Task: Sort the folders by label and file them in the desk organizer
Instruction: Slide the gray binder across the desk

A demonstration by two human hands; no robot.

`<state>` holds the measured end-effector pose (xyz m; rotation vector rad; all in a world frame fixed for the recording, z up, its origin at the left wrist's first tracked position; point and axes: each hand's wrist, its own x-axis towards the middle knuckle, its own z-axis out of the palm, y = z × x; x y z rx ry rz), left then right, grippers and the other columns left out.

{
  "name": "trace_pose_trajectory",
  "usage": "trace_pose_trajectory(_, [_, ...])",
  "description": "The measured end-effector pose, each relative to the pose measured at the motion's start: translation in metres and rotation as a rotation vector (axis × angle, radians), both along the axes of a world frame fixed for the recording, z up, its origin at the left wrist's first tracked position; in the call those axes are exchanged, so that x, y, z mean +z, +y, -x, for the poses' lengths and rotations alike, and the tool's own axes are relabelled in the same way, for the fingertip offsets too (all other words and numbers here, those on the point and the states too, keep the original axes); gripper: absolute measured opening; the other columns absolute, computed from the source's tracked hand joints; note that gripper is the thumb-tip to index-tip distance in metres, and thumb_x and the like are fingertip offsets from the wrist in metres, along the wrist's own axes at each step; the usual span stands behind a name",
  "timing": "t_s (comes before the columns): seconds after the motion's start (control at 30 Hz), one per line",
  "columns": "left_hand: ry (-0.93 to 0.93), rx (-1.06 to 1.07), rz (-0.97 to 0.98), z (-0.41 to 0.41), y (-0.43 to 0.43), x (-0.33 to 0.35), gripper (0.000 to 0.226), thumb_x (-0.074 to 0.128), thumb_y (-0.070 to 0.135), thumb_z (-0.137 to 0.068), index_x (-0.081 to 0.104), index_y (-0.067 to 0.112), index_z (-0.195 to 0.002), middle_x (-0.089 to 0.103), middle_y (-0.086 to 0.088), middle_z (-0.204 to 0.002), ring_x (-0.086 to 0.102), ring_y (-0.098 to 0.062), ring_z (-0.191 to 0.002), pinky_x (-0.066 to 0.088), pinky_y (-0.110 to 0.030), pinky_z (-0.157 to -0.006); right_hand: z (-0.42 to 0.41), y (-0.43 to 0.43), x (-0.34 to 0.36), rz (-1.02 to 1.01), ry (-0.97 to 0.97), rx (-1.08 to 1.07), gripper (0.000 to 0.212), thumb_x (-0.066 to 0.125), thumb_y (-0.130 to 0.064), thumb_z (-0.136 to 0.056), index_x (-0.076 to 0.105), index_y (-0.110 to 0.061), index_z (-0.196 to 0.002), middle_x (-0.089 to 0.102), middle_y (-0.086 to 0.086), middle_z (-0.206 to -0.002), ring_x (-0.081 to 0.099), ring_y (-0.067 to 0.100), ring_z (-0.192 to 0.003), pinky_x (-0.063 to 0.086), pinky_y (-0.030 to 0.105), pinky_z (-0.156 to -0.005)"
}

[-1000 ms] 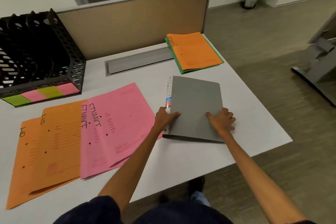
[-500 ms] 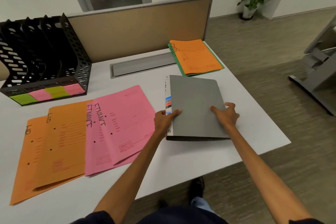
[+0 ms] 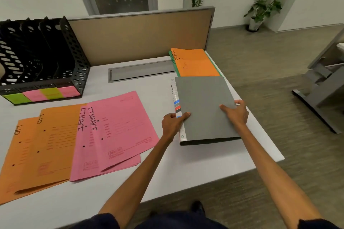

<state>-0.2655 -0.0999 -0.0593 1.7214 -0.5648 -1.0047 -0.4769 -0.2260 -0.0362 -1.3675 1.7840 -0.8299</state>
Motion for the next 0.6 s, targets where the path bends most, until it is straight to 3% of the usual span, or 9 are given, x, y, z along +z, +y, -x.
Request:
trace_pose_trajectory(0.13, [-0.04,0.035,0.015,0.012,-0.014,0.003,0.044,0.083,0.051,-0.068,0.05,0.022,-0.065,0.063,0.008,-0.069,0.06,-0.004,-0.058,0.042,-0.011,-0.049,0.009,-0.022,0.004,0.02,0.004,0.037,0.065,0.082,-0.044,-0.065,0.045,-0.024,-0.115,0.058,0.006,-0.121,0.053,0.032,-0.115,0.048,0.044,-0.094])
trace_pose_trajectory(0.4, [-0.078,0.192,0.006,-0.01,-0.028,0.009,0.041,0.081,0.048,-0.072,0.066,0.011,-0.083,0.072,-0.001,-0.085,0.068,-0.016,-0.074,0.053,-0.027,-0.066,-0.032,-0.06,0.003,0.038,-0.06,0.23,0.062,0.082,-0.041,-0.067,0.046,-0.022,-0.114,0.057,0.005,-0.123,0.048,0.029,-0.118,0.045,0.045,-0.096])
trace_pose_trajectory(0.6, [-0.129,0.282,-0.035,-0.053,-0.023,0.005,0.029,0.078,0.046,-0.076,0.068,0.019,-0.079,0.073,-0.002,-0.085,0.07,-0.023,-0.081,0.057,-0.038,-0.076,-0.089,-0.071,-0.003,0.003,-0.085,0.341,0.059,0.081,-0.035,-0.068,0.047,-0.02,-0.113,0.058,0.006,-0.121,0.05,0.03,-0.117,0.046,0.044,-0.096])
